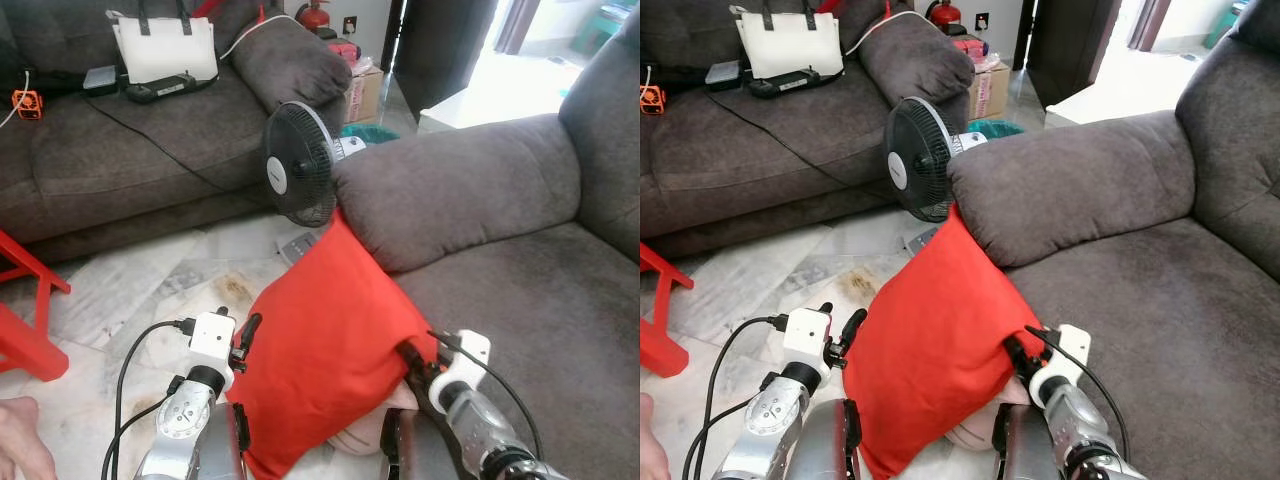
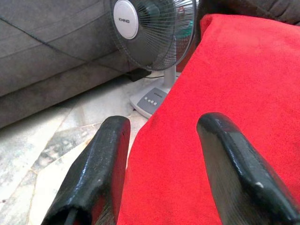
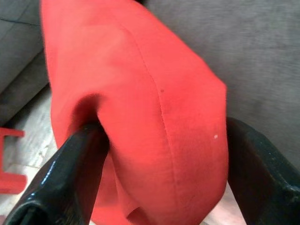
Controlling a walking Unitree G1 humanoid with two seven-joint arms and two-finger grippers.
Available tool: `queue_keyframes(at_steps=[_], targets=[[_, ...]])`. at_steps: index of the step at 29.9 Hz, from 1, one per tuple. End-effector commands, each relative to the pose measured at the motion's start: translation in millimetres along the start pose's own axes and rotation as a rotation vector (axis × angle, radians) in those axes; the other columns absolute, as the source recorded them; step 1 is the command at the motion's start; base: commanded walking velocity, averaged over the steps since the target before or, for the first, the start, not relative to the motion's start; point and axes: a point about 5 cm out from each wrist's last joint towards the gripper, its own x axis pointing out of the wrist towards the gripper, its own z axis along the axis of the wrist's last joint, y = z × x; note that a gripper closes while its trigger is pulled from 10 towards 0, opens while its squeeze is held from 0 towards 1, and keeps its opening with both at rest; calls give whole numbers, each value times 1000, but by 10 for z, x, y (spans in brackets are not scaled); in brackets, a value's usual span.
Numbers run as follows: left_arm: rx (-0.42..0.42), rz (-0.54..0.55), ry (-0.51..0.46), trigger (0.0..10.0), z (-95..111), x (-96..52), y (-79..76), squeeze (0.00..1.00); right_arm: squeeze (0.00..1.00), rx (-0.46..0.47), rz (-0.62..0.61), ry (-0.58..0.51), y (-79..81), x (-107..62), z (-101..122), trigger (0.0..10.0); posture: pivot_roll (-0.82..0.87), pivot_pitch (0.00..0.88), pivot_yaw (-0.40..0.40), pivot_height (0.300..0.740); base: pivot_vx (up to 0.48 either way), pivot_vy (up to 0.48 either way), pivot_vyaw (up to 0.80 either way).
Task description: Move the pillow to the sofa from floor
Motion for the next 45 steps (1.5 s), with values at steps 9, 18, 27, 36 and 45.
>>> queue_keyframes(at_steps=[9,18,27,36,45], targets=[[-25,-15,9,10000,-30,-1,-53,0,0,99,31,14,127,50,-78,10000,125,88,-69,550,0,0,0],[-30,-19,5,10000,-26,11,-69,0,0,118,63,-5,68,8,-68,0,125,89,-69,550,0,0,0],[-37,-24,-3,10000,-16,13,-91,0,0,107,95,-11,57,-5,-48,0,121,90,-71,550,0,0,0],[-38,-28,-7,10000,-4,22,-100,0,0,124,117,-13,54,-14,-49,0,118,93,-69,550,0,0,0],[-37,-28,-7,10000,0,27,-96,0,0,127,128,-17,53,-15,-35,0,119,94,-69,550,0,0,0]])
